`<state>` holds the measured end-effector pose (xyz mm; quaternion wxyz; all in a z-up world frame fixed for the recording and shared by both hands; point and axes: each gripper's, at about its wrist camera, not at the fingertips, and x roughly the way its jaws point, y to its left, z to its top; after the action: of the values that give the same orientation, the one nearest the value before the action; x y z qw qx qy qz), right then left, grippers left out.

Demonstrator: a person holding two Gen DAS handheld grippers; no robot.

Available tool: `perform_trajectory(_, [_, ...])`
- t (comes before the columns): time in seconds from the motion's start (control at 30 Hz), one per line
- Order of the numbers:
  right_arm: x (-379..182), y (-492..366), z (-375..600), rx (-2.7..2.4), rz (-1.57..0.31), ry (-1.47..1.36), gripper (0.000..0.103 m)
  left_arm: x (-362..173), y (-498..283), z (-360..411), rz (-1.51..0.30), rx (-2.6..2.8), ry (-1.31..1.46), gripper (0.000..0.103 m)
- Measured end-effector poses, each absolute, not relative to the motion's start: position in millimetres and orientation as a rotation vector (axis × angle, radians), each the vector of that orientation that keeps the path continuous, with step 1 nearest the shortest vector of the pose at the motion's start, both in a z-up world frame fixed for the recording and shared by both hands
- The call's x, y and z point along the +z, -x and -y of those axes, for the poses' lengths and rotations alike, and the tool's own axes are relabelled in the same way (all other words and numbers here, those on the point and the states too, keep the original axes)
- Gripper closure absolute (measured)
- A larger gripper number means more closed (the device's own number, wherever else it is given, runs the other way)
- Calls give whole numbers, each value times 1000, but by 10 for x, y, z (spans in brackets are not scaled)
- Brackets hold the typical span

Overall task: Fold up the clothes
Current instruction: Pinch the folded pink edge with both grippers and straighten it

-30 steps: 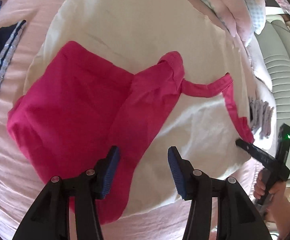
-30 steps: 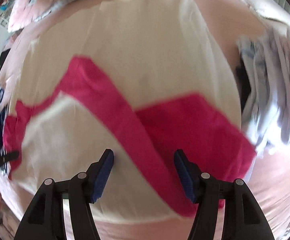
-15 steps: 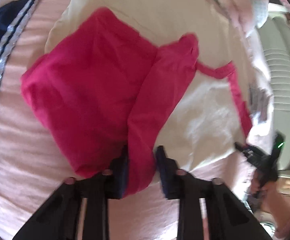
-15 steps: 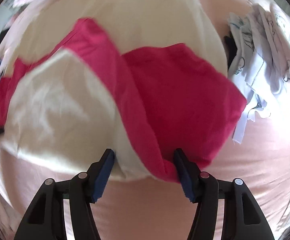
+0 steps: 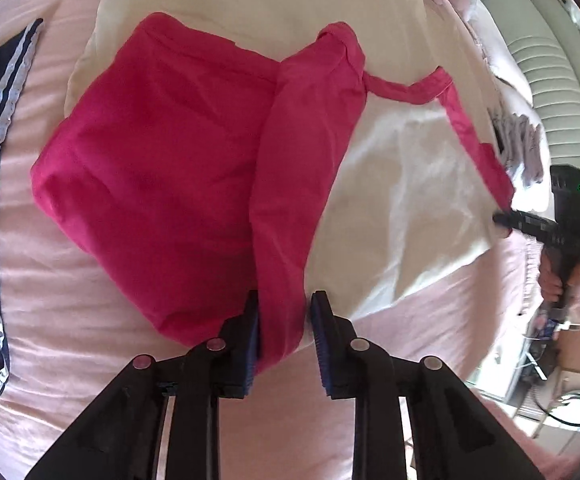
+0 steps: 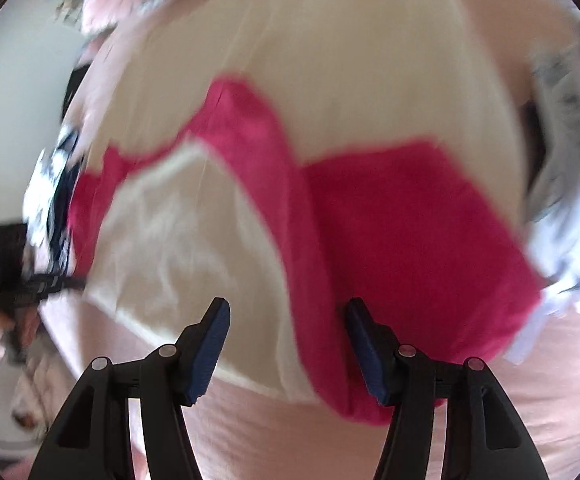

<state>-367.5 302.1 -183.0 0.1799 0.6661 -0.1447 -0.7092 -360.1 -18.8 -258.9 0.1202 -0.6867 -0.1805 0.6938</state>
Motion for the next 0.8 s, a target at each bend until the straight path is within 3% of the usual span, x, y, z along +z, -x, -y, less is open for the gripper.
perform_trajectory(0.13, [-1911,3575,-2820,-1974,246,-1934,64,-2573,3568,290,571,2058,1998,88])
perform_trajectory(0.27, [-1854,3479,-2849,-1981,284,-1944,69,-2479,3517,426,653,2100,1963,87])
perform_trajectory(0.3, [-1878,3488,-2841,-1984,299,-1955,69,-2473,3482,457,657,2093,1972,85])
perform_trajectory(0.4, [-1951,3515,-2816,-1991,344,-1989,69,-2435,3335,543,642,2065,1981,64])
perform_trajectory(0.47, [-1995,3532,-2795,-1995,369,-2009,66,-2400,3223,597,626,2043,1980,61])
perform_trajectory(0.53, [-1988,3531,-2716,-1983,300,-2002,65,-2437,3250,485,564,2012,1969,64])
perform_trajectory(0.6, [-1950,3516,-2684,-1968,254,-1993,70,-2437,3292,384,465,1993,1959,83])
perform_trajectory(0.67, [-1901,3501,-2665,-1961,227,-1984,75,-2402,3325,440,497,1978,1936,84])
perform_trajectory(0.8, [-1859,3558,-2692,-2014,348,-1942,75,-2409,3250,537,505,1940,1921,84])
